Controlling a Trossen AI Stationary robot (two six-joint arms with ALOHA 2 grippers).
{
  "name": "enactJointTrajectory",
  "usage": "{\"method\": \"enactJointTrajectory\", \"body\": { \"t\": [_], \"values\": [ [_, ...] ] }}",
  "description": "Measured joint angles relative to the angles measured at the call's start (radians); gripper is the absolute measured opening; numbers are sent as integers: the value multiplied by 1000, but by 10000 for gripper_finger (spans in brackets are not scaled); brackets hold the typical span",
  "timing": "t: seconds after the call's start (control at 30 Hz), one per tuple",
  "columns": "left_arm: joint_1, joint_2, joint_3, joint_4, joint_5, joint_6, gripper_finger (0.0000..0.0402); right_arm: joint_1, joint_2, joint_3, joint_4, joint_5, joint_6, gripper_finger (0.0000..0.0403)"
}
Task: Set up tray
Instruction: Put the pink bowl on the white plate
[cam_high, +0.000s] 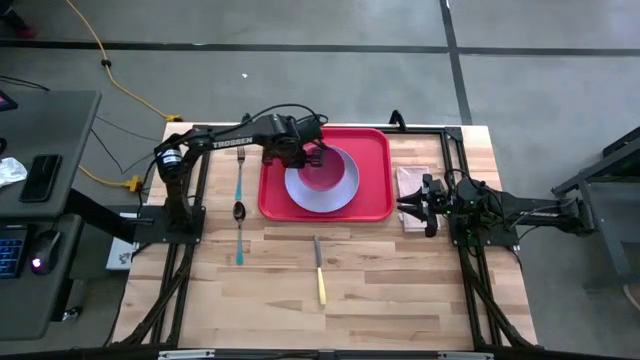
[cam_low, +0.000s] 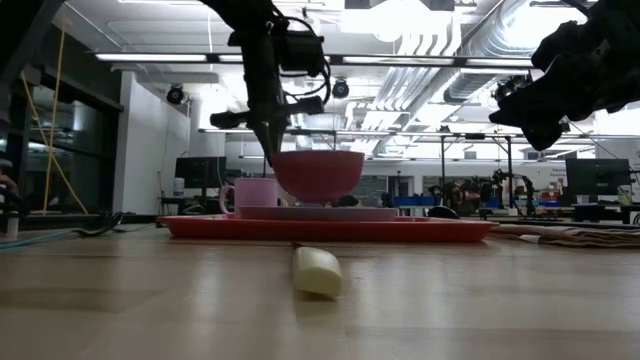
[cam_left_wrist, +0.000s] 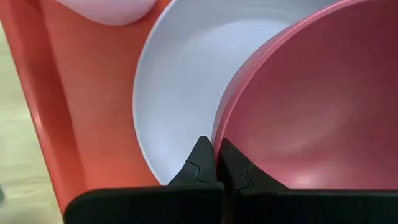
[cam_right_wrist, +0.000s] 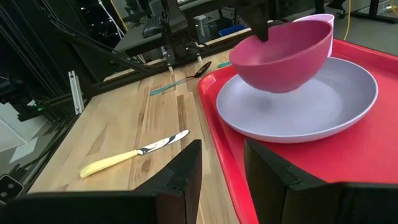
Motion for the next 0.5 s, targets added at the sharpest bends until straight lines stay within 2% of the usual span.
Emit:
{"method": "enactJointTrajectory", "body": {
  "t": [0.5],
  "values": [
    [0,12,0,9,6,9,14,0,0,0,-7,0,0,98]
  ]
}}
